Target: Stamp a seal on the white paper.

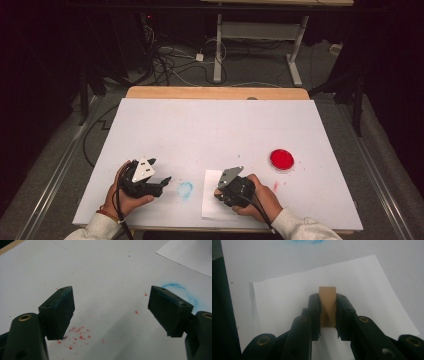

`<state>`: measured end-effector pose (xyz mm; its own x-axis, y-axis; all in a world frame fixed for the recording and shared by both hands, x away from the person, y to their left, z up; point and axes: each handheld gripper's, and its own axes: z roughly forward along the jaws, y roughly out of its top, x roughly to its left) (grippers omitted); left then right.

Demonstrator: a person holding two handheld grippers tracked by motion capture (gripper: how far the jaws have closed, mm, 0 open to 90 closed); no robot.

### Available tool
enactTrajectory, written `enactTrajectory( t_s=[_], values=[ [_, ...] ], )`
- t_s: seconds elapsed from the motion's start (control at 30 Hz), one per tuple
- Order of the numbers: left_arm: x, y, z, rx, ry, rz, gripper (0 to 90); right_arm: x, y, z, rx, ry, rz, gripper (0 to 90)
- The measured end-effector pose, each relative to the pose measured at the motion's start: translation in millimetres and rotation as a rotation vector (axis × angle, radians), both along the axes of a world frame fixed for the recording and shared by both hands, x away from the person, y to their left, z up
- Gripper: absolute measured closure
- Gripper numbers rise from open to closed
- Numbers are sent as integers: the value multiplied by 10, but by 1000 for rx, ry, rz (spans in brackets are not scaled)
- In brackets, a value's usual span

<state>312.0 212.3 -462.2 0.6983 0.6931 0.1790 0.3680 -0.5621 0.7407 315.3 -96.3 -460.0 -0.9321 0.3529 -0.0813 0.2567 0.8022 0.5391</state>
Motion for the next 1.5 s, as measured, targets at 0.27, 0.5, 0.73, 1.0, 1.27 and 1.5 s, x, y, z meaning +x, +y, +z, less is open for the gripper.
enactTrajectory(
  t_s=[0.27,0.5,0.73,1.0,1.27,1.5],
  values=[
    [6,5,-1,-2,1,-3,209,23,15,28,-17,16,-5,761],
    [9,22,1,-9,2,-5,209,59,-76,170,33,-2,-19,760],
    [5,10,1,-4,-1,-7,210,46,-164,326,75,-39,-26,760],
    [7,21,3,-4,0,-6,209,66,-264,428,99,-58,-45,760],
    [19,34,-1,-11,-1,-3,210,90,-322,487,117,-62,-48,760],
    [18,53,-6,-11,0,-4,210,97,-348,530,122,-72,-48,759]
  ],
)
